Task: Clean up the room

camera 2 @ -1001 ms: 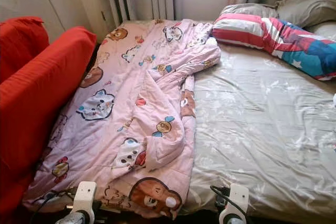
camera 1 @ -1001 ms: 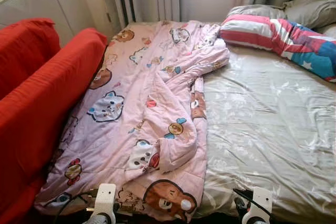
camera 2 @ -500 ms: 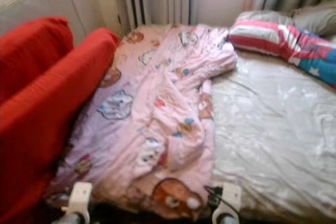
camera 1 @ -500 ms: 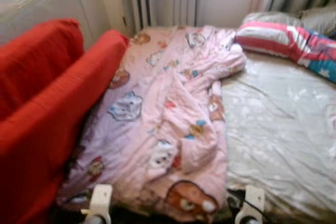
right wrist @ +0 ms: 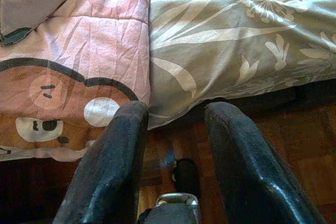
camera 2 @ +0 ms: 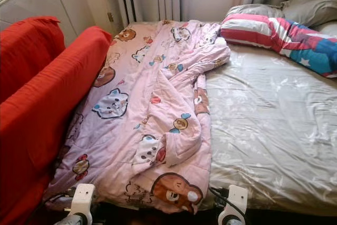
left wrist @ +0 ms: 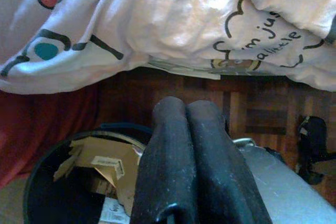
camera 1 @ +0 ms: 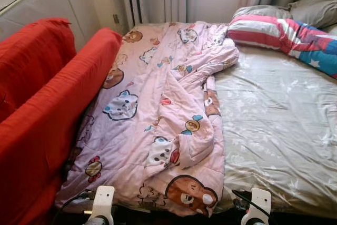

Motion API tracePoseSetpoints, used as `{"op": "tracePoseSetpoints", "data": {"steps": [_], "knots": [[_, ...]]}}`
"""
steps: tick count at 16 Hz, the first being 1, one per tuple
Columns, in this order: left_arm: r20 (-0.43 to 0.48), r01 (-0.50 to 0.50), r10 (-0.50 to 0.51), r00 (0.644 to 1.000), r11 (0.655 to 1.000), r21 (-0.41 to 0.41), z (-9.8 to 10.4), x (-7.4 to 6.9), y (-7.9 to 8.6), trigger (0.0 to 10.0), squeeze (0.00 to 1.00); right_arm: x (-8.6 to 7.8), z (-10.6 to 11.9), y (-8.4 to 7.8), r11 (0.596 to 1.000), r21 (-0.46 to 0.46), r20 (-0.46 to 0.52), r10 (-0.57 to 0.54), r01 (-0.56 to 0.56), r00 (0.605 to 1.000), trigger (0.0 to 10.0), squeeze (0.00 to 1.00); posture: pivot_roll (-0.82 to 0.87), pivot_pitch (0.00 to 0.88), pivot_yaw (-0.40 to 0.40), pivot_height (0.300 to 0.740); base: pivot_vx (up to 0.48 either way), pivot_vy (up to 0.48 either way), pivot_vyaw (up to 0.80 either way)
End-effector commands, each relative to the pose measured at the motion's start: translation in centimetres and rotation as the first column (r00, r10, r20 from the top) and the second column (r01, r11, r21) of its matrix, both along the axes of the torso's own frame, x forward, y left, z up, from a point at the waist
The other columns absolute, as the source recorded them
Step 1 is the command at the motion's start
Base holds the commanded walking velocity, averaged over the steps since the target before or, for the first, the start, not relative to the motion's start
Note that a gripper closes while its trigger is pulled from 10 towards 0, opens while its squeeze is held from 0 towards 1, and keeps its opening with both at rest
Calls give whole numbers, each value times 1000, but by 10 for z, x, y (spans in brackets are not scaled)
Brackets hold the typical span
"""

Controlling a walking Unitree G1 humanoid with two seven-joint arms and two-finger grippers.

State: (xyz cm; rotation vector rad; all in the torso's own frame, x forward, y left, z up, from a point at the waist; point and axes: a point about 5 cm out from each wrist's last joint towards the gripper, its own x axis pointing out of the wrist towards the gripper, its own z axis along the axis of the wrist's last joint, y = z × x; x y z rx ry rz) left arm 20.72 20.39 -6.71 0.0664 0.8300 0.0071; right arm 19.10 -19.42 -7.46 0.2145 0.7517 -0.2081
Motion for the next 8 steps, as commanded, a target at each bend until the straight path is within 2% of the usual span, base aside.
{"op": "tracePoseSetpoints", "data": {"steps": [1,3,8], "knots": [[-36,-12,12,999,1000,1,-4,-7,1,10000,0,0,-1,2,1000,11,-5,-4,4,1000,10000,0,18,78,52,740,0,0,0],[-35,-13,13,999,1000,0,-4,-7,2,10000,0,0,-1,2,1000,11,-4,-5,5,1000,10000,0,18,79,52,740,0,0,0],[-27,-17,17,999,1000,1,-3,-8,8,10000,0,0,-1,2,1000,14,1,-8,8,1000,10000,0,19,85,54,740,267,0,0]]}}
